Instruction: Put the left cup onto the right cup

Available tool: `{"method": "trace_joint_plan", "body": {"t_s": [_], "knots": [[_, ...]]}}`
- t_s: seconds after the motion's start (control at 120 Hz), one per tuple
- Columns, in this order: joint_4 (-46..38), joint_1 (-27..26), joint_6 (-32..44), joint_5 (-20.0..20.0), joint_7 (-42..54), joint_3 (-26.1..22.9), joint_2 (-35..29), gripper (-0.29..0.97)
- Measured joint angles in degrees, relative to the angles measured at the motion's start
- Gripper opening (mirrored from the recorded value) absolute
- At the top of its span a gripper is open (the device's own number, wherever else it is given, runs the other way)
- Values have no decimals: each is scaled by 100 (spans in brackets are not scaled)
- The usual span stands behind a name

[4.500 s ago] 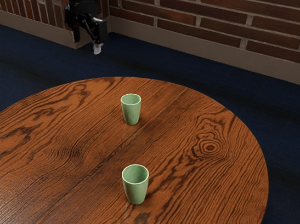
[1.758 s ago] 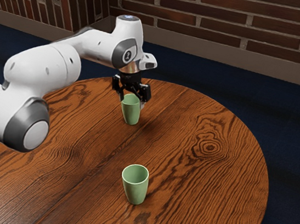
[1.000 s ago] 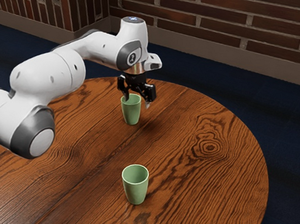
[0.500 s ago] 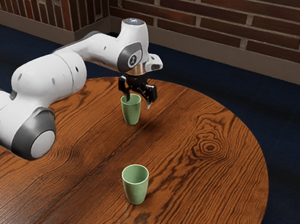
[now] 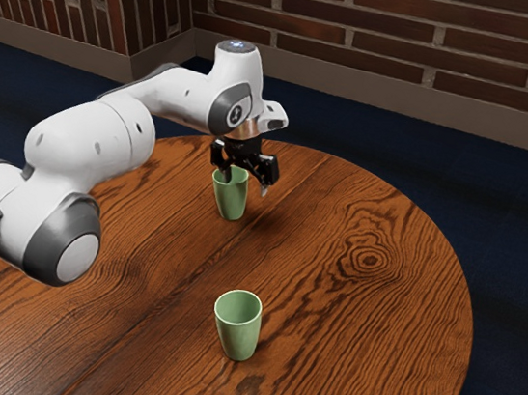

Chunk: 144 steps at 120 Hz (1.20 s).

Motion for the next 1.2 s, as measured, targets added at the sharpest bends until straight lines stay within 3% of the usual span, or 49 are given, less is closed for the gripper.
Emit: {"method": "trace_joint_plan", "body": {"t_s": [0.708, 0.808, 1.058, 1.2], "knots": [[-70, 0, 124, 10, -42, 71, 112, 61], [-80, 0, 147, 11, -45, 76, 122, 52], [-104, 0, 182, 14, -77, 80, 130, 12], [-97, -7, 162, 18, -111, 91, 125, -1]]}}
